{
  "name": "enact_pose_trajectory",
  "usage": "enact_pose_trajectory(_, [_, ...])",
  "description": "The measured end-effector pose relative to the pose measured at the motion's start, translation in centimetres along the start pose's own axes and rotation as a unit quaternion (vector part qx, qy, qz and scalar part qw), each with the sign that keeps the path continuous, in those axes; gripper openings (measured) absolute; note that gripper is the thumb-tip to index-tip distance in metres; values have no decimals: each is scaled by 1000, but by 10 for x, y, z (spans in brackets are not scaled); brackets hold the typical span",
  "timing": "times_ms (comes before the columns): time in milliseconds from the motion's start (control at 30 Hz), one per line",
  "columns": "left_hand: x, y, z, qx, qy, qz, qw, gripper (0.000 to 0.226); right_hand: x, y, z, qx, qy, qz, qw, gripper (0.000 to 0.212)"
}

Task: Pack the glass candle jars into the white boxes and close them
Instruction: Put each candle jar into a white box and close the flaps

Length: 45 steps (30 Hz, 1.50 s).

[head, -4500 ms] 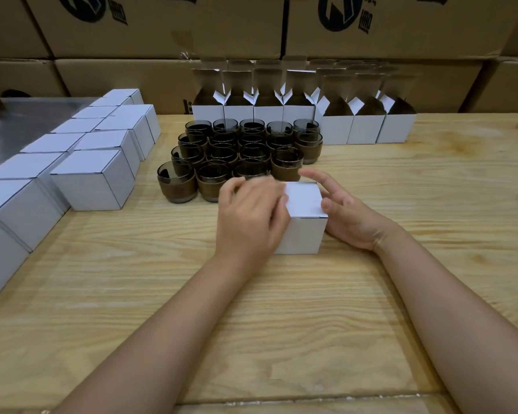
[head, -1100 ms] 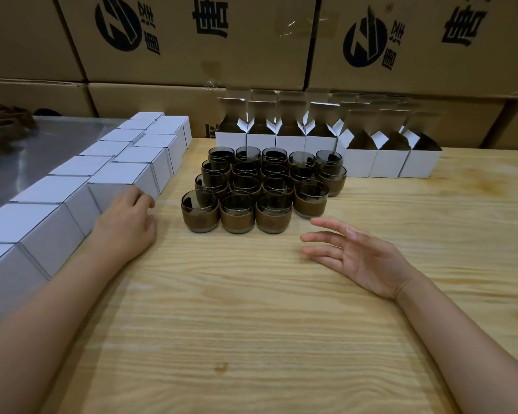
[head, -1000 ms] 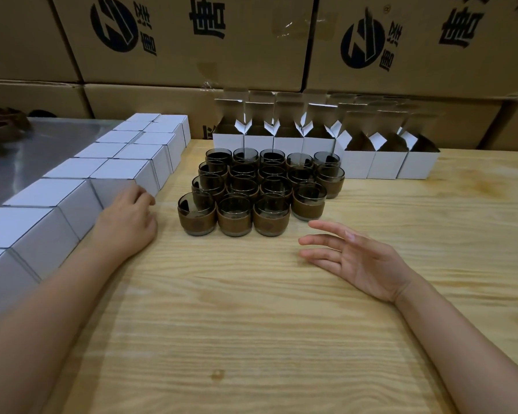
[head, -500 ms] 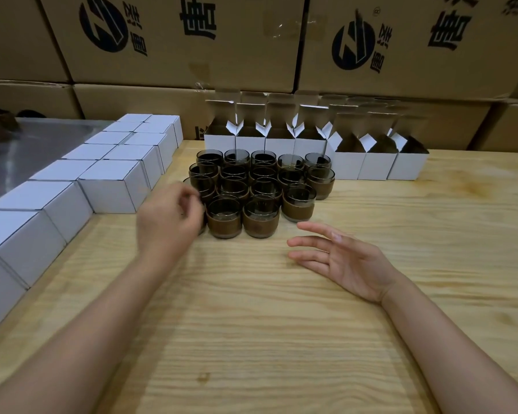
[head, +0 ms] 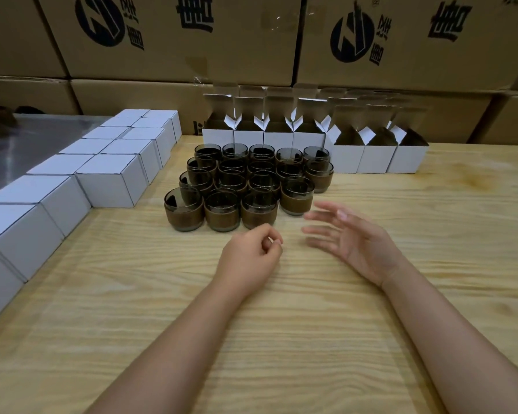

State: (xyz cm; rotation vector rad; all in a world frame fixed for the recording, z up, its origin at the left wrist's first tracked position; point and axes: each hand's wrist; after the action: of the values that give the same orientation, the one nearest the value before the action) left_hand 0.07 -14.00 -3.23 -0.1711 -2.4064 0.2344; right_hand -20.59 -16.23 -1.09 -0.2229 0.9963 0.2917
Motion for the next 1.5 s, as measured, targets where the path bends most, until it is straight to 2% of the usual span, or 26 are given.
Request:
enact_pose_trajectory(100, [-1,-3,3,2,-34,9,999,10,-26,-24,-13,150,96,-96,979,22])
enact_pose_trajectory(167, [-2,-4,4,3,-47,13,999,10,-46,-50,-24,253,240,-98,932,23])
enact_pose_trajectory(200, [-2,-4,4,2,-53,14,999,10,-54,-64,-30,275,307,-85,907,27])
enact_pose_trajectory(333, [-2,-5,5,2,-66,12,998,10,-79,-111,-50,273,529,-34,803,53])
enact_pose_trajectory(467, [-3,-6,6,7,-54,9,998,10,-93,-149,-57,270,636,-23,723,65])
enact_pose_trajectory(533, [-2,-6,6,7,-55,11,998,10,-94,-160,-57,268,669,14,693,64])
enact_pose_trajectory(600, [-3,-6,6,9,-58,12,998,10,-91,-166,-58,257,687,45,679,61])
enact_pose_trajectory(667, [-3,-6,6,11,-55,12,998,10,-87,-169,-59,257,698,46,667,52])
enact_pose_trajectory(800, [-3,-7,7,11,-57,11,998,9,-80,-169,-58,267,741,24,615,31])
enact_pose_trajectory(967, [-3,-7,7,16,-58,9,998,9,-84,-160,-51,267,769,-44,580,19])
enact_pose_trajectory(1033, [-4,-7,8,19,-58,5,998,9,-90,-152,-42,278,766,-71,576,16])
enact_pose_trajectory(1200, [-3,-8,8,20,-60,6,998,9,-104,-113,-16,316,723,-179,588,17])
enact_pose_trajectory(1333, [-3,-8,7,20,-44,12,999,8,-100,-62,18,289,674,-280,619,17])
enact_pose_trajectory(1367, [-2,-7,6,24,-33,15,999,13,-95,-48,29,271,667,-302,625,17])
enact_pose_trajectory(1467, [2,-5,1,52,35,35,997,59,-65,-10,61,216,676,-329,623,16])
enact_pose_trajectory(1500, [3,-4,-1,70,73,46,994,67,-52,0,71,202,684,-323,622,17])
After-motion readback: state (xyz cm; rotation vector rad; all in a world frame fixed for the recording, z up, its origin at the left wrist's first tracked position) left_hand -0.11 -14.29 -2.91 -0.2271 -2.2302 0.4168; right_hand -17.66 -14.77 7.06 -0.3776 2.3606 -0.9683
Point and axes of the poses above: each hand's wrist, its own y-axis away from the middle knuckle, its own z-axis out of the palm, x = y × z, and after that the axes turned 12 degrees about -y, right-handed
